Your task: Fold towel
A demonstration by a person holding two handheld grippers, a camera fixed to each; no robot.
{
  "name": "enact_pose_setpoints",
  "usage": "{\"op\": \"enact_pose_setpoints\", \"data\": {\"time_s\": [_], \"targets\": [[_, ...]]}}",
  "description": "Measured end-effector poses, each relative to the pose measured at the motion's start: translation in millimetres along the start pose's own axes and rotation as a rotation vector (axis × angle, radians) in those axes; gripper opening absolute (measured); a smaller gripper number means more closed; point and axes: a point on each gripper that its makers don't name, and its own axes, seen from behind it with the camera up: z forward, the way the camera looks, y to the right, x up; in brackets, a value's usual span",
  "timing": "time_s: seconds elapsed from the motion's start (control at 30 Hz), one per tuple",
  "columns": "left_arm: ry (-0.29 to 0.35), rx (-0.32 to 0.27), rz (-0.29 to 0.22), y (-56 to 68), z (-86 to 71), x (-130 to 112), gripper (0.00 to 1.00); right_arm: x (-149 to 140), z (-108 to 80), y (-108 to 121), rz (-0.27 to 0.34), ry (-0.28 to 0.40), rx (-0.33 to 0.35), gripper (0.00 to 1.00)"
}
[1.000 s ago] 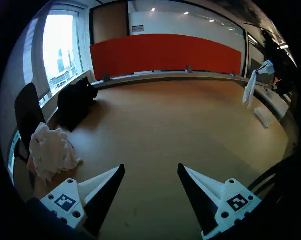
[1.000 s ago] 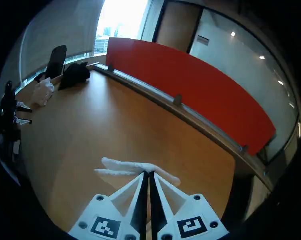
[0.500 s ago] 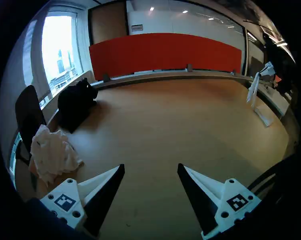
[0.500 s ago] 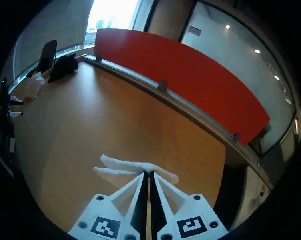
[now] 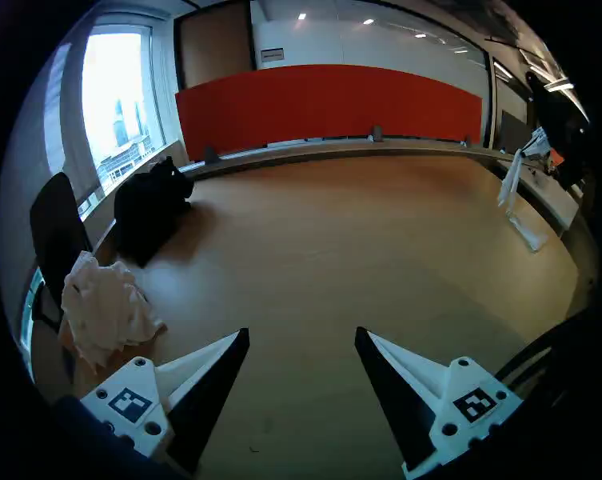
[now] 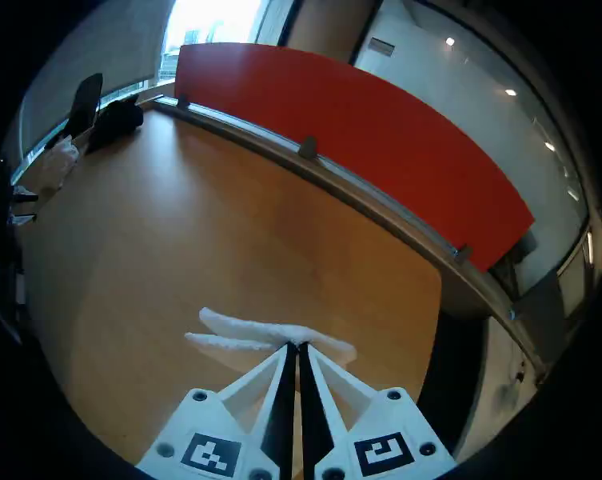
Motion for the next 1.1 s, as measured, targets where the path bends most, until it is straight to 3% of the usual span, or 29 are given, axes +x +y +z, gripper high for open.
{"op": "enact_pose_setpoints", "data": {"time_s": [0.4,0.7,1.1], "targets": [[0.002,-0.004,0.006,5.5,1.5,5,0.98,-26,-6.9,8,0.027,-0.029,-0.011,0.03],[0.002,-0.009,0.014,7.1,-0.2,6,0.98,-75,-20.8,16,0.064,-0.081,-0.032,0.03],[-0.001,-0.01,0.027,7.0,-3.4,6,0.99,-148,-30.4,8,0.123,-0.174,-0.047,0.03]]}}
